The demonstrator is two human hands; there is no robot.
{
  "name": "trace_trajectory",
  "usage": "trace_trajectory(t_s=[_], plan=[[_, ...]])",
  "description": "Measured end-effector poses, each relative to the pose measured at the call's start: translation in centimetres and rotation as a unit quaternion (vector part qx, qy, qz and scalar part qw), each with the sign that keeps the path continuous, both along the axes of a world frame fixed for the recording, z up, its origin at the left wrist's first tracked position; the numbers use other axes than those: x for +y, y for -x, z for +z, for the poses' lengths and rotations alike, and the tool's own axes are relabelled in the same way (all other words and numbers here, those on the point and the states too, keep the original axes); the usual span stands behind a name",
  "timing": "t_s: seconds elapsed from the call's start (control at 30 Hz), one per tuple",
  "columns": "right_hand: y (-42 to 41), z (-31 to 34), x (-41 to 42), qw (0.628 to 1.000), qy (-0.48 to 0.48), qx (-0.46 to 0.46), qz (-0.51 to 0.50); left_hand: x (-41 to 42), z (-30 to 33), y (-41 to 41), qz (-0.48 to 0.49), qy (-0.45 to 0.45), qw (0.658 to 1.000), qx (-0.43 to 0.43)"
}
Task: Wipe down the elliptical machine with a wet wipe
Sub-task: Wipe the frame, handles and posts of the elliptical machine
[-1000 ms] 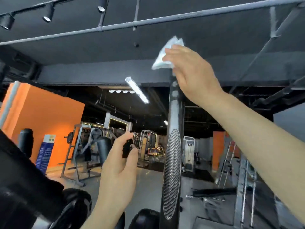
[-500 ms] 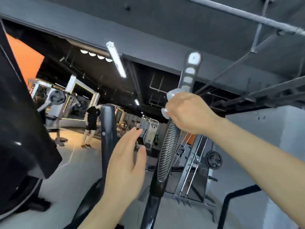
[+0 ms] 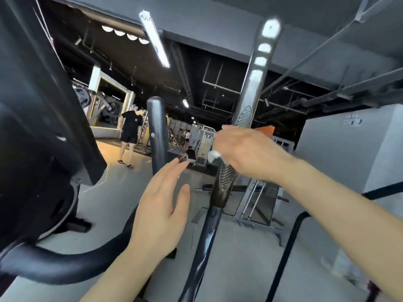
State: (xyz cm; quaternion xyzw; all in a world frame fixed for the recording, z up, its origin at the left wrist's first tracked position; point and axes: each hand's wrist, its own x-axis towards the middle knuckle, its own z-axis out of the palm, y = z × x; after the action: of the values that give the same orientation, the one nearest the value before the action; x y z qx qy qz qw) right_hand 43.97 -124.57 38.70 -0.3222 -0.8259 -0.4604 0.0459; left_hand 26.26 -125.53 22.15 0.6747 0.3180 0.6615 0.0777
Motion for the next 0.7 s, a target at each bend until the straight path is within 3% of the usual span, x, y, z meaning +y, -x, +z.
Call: trace_trajectory(t_s=[0.1,0.2,0.47,0.6,0.7], plan=[[0.3,2.9,1.2,0.995,-0.096,-0.001,-0.024,-0.2,-1.1,0.2,0.003,0.031,1.0,0.003],[-1.2,-0.3,1.8,0.995,-0.081,-0.063,0.004,-0.3,-2.6,0.5,0.042,0.033,0.997,0.052],[-4.5,-9.6,1.4,0.997,0.004,-0.036,0.062,0.6,-6.0,1.6,0.076,0.066,0.988,0.116],[-5.8,-11.3,-0.8,0.997,0.005,0.036,0.071,0.0,-6.6,1.4,0.05,0.046,0.994,0.087],[-7.6,-12.8,-2.5,0.984,-0.032,0.169,0.053,-1.4,-6.9,0.2,0.041,0.01,0.995,0.094]])
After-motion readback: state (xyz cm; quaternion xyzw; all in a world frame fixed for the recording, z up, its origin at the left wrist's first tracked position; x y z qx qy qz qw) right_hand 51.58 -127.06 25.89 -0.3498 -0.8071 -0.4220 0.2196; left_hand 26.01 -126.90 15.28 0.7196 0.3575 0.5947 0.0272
